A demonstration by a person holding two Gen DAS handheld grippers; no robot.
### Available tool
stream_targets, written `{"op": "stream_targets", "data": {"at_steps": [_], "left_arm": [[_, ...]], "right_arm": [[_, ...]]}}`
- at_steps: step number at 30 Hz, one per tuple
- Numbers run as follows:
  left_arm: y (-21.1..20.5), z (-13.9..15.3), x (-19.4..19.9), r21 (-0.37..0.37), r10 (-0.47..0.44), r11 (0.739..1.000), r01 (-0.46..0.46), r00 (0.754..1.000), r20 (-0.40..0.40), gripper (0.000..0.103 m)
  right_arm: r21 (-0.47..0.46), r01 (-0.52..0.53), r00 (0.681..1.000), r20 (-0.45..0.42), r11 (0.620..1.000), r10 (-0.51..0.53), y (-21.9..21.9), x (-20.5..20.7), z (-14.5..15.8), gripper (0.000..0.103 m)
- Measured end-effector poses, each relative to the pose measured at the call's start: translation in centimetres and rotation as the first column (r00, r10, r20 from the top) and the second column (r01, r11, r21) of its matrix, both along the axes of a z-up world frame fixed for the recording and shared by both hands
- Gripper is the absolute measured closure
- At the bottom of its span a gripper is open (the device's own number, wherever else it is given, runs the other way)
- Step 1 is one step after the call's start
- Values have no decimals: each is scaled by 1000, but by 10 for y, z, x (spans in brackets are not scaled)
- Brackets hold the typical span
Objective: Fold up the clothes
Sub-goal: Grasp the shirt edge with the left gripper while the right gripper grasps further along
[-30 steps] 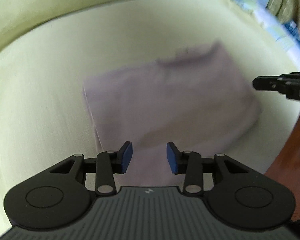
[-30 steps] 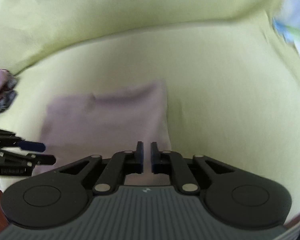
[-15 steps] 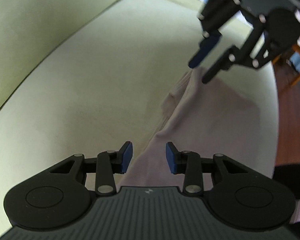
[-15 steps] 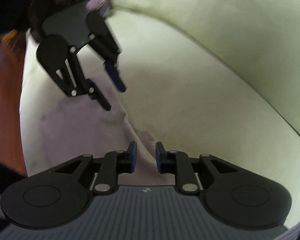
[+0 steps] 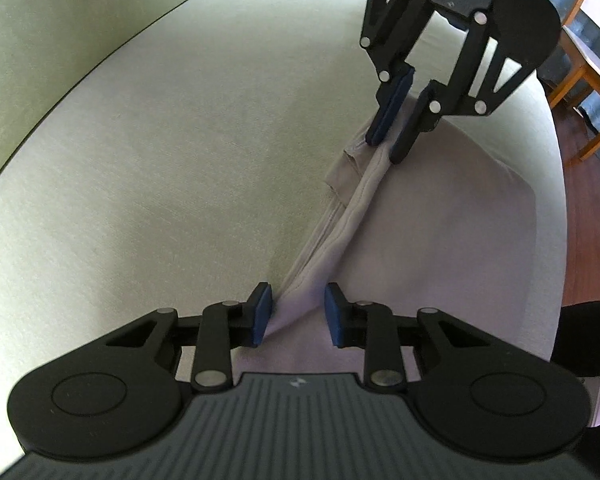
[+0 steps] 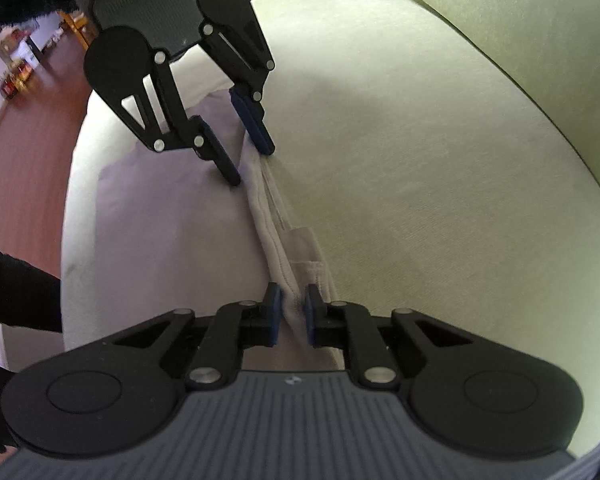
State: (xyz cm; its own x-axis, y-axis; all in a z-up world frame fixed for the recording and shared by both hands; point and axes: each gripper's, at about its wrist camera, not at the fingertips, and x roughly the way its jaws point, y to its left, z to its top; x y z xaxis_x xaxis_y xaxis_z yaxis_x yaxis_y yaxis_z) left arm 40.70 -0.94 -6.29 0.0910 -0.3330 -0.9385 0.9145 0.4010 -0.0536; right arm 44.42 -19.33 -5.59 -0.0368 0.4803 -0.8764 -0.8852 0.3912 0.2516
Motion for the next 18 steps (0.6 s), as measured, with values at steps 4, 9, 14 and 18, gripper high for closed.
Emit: {"op": "stream_targets", "data": {"at_steps": [4, 9, 14, 18], "left_arm": [[6, 0, -3, -4, 11, 1000, -11, 1000, 5, 68], [14, 5, -10, -4, 35, 999, -35, 998, 45, 68], [29, 7, -9, -8, 123, 992, -123, 991, 54, 69], [41, 8, -9, -15, 213, 977, -213, 976, 37, 65]], "right_arm": [[-28, -57, 998, -13, 998, 57, 5, 5, -8, 95], [-16, -102, 992, 70, 995, 103, 8, -3, 4, 102], [-26, -36, 994, 99, 999, 38, -2, -8, 2, 103], [-48, 92, 994, 55, 995, -89, 7, 5, -27, 92]]}}
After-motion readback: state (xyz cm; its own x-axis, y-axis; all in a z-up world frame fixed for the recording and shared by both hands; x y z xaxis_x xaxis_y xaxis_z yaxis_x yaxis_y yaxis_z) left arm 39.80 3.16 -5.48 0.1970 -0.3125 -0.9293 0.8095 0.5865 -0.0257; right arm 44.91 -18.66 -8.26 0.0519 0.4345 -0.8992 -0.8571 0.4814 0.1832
